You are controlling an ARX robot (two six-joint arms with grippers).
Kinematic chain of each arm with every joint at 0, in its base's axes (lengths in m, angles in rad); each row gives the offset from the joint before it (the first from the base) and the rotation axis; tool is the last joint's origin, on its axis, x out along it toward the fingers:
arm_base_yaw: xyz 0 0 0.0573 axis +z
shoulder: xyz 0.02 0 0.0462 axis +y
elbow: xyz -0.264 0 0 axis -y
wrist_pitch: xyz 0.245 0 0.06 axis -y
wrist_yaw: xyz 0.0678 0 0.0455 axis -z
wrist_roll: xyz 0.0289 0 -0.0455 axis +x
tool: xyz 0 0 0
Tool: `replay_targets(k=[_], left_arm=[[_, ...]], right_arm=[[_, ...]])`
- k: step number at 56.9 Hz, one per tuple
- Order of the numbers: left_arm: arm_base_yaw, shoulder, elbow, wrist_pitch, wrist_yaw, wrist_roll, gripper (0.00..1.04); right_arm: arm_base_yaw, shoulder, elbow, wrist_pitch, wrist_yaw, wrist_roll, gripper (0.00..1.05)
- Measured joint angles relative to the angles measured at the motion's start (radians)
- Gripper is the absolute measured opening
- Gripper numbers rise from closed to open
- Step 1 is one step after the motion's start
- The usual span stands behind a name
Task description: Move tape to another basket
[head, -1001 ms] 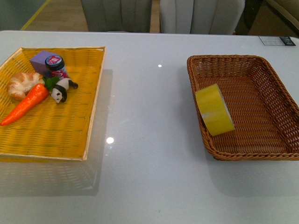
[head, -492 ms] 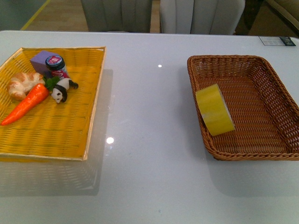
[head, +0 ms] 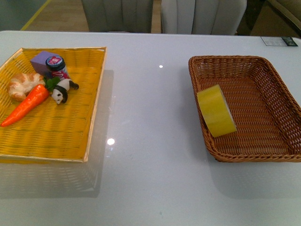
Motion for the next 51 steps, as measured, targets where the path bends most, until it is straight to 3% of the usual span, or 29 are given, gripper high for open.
replay_targets(k=[3, 29, 32, 51], left_arm=[[0.0, 0.0, 0.0, 0.0, 0.0, 0.0, 0.06], [0.0, 0.0, 0.0, 0.0, 0.0, 0.0, 0.89], [0.0, 0.0, 0.0, 0.0, 0.0, 0.0, 0.97], [0.0, 0.0, 0.0, 0.0, 0.0, 0.002, 0.96]], right_arm=[[0.0, 0.0, 0.0, 0.0, 0.0, 0.0, 0.14], [0.0, 0.0, 0.0, 0.0, 0.0, 0.0, 0.95], [0.0, 0.0, 0.0, 0.0, 0.0, 0.0, 0.97], [0.0, 0.0, 0.0, 0.0, 0.0, 0.0, 0.96]])
